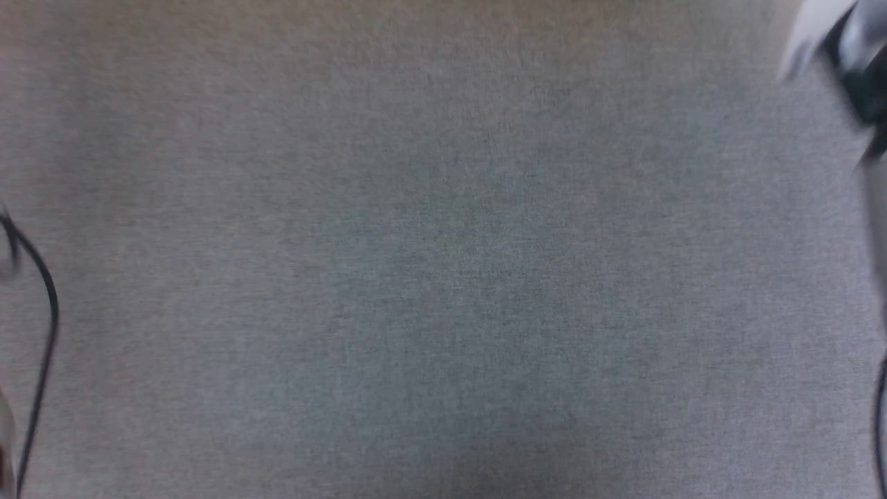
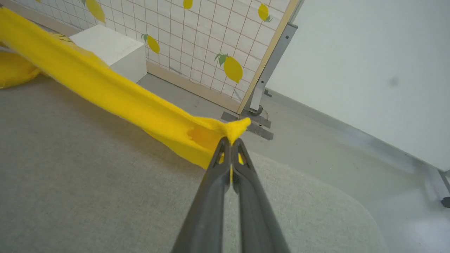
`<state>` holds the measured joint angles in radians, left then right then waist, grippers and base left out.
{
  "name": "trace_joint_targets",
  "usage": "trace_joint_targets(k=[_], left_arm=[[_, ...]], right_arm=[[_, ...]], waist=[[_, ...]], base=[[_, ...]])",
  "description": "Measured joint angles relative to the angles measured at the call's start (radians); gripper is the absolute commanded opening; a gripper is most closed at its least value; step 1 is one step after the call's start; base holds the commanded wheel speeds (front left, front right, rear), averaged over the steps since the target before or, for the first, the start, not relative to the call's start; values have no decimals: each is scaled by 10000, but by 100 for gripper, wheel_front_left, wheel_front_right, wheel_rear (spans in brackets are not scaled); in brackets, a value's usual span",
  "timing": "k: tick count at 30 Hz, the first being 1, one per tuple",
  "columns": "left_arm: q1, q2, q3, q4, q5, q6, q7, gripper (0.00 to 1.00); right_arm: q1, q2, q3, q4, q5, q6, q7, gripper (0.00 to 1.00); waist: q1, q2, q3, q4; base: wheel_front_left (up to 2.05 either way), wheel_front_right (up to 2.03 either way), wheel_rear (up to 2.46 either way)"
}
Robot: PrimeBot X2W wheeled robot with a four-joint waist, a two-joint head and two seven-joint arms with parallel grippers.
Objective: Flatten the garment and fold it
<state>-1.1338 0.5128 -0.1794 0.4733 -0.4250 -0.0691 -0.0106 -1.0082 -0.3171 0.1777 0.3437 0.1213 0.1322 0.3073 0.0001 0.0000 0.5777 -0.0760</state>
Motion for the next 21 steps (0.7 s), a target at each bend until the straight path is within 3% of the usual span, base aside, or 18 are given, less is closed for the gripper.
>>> trace_joint_targets(k=[4,9,14,21], left_arm=[[2624,460,-286,-232,-314,-102,1300,0],[5991,460,192,-1565,-1760,-6,2069,0],[9470,117,545,-3248,-2508,694,2303,0],[12379,-796,886,-4569,-3016,1687,1795,0]], right_arm=[[1933,-4,265,-240,629,0,61,0],[4272,12,-90,-1012,1252,0,184,0],[6752,560,-1024,-1724,1672,0,228,0],[9589,1645,-2255,-2924,1519,0,546,0]], waist=[[-1,0,-692,145],[-2,0,-1564,308],[-2,0,-2428,457],[-2,0,-3419,632]], base=[[0,0,0],[0,0,0],[0,0,0],[0,0,0]])
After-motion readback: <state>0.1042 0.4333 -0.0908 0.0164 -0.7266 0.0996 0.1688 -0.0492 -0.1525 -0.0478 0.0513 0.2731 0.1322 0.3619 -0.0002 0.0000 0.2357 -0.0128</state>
